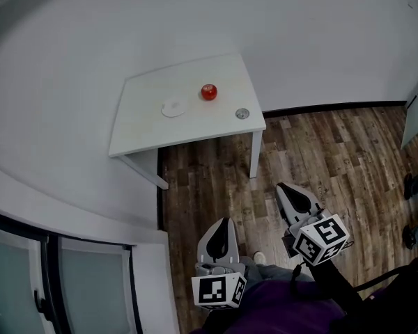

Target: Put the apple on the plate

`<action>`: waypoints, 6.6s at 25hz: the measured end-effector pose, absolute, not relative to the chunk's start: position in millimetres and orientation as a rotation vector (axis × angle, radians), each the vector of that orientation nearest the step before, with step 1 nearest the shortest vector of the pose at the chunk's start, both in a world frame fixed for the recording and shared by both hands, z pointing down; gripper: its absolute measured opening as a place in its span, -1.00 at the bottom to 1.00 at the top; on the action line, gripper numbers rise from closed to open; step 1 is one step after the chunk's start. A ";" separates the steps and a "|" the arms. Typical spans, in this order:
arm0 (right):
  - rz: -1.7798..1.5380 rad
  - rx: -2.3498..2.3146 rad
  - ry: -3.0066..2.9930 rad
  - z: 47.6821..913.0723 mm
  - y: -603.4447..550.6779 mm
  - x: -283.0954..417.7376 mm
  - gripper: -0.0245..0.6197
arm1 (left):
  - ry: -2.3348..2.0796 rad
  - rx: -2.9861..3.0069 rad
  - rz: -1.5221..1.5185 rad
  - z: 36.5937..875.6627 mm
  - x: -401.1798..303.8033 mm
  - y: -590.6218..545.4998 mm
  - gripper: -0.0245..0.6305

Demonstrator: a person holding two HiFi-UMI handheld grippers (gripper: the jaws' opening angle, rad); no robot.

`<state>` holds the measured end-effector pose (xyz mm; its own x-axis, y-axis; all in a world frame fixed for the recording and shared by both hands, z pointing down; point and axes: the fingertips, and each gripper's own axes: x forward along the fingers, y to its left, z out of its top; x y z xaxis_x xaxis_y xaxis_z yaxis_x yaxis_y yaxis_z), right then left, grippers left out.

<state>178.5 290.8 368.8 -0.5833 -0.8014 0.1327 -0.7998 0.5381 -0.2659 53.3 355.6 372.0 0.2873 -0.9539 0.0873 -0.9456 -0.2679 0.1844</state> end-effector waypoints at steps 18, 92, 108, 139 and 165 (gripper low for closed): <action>-0.462 -1.497 2.716 369.2 162.5 123.2 -0.89 | -1.737 2.376 -0.085 372.5 -14.6 219.4 -0.91; -0.570 -1.543 2.716 397.9 -283.1 77.7 -0.89 | -1.469 2.399 0.406 507.3 -28.2 -228.3 -0.48; -0.577 -1.614 2.717 406.5 -299.7 79.3 -0.89 | -1.250 2.392 0.627 592.3 -7.9 -258.2 0.27; -0.578 -1.637 2.717 409.3 -298.4 69.9 -0.89 | -1.230 2.380 0.666 602.2 -15.6 -257.6 0.21; -0.576 -1.457 2.822 412.0 -292.3 22.9 -0.89 | -1.688 2.116 0.590 579.1 -141.0 -246.4 0.21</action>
<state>22.9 -292.3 412.0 -0.5896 -0.7723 0.2363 -0.8032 0.5298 -0.2726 -141.0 -246.4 579.1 0.1952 -0.8217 0.5354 -0.9763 -0.2147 0.0265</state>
